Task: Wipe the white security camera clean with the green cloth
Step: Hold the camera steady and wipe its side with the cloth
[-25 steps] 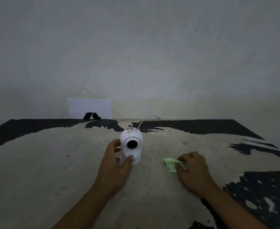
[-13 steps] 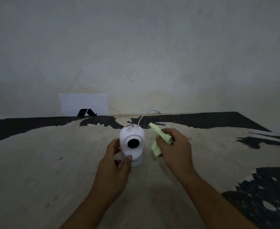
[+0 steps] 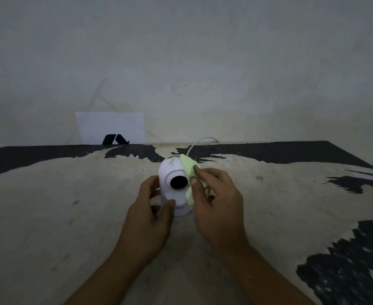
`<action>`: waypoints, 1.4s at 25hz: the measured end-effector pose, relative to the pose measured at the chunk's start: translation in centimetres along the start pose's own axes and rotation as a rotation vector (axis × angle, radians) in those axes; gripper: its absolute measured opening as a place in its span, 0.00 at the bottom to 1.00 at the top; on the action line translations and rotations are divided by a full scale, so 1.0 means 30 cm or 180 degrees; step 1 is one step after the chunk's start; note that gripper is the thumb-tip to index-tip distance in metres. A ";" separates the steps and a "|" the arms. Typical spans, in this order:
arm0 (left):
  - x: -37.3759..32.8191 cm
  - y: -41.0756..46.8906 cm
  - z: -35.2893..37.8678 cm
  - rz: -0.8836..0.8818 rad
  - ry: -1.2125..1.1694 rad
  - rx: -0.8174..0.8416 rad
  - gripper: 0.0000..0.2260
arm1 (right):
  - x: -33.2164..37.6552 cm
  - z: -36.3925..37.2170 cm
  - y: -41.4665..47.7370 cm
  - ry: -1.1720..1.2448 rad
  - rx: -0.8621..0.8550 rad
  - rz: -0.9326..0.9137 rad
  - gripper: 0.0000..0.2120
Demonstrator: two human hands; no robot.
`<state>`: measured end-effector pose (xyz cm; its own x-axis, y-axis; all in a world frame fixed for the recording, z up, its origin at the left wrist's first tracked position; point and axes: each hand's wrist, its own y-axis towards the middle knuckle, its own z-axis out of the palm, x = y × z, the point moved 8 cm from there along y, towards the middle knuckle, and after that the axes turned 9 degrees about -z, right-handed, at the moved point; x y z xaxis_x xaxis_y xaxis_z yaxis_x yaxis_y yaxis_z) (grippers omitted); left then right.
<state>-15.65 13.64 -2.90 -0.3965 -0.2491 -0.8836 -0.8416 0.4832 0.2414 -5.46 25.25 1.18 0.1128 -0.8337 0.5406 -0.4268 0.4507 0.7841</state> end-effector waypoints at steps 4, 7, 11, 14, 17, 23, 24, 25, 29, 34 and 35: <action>0.000 0.002 0.004 -0.0033 0.0017 0.0030 0.25 | -0.084 0.041 -0.027 -0.0142 0.0505 0.0468 0.06; 0.002 0.002 0.007 -0.0019 0.0024 0.0052 0.25 | -0.074 0.039 -0.016 -0.0426 0.0720 0.0159 0.06; -0.001 0.003 0.009 -0.0044 0.0084 0.0086 0.25 | -0.005 -0.019 0.015 -0.0230 0.0001 -0.0293 0.11; 0.000 0.003 0.004 -0.0005 0.0107 0.0049 0.25 | -0.044 0.005 0.001 -0.0183 0.0149 -0.0001 0.09; 0.000 0.001 0.003 0.0041 0.0128 0.0001 0.25 | -0.086 0.057 -0.024 -0.0553 0.0886 0.0239 0.08; 0.001 0.004 0.005 0.0002 0.0166 -0.0012 0.25 | -0.037 -0.004 0.005 -0.0209 0.0182 -0.0023 0.07; 0.001 0.003 0.004 0.0000 0.0174 -0.0019 0.25 | -0.053 0.013 -0.001 -0.0231 0.0358 0.0106 0.05; 0.001 0.002 0.003 0.0003 0.0174 -0.0025 0.25 | -0.066 0.029 -0.007 -0.0319 0.0589 0.0164 0.05; -0.003 0.001 0.002 -0.0032 0.0194 -0.0003 0.25 | -0.034 0.001 0.021 -0.0326 0.0530 -0.0418 0.06; -0.006 -0.003 0.005 -0.0036 0.0202 -0.0019 0.25 | -0.076 0.007 0.015 0.0005 0.0751 0.0094 0.05; -0.010 -0.004 0.005 -0.0027 0.0209 -0.0026 0.25 | -0.084 0.009 0.021 0.0077 0.0812 0.0141 0.04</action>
<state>-15.37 13.76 -2.73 -0.4124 -0.3077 -0.8575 -0.8478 0.4741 0.2376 -6.25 27.57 0.24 0.1090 -0.8057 0.5822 -0.6439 0.3889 0.6588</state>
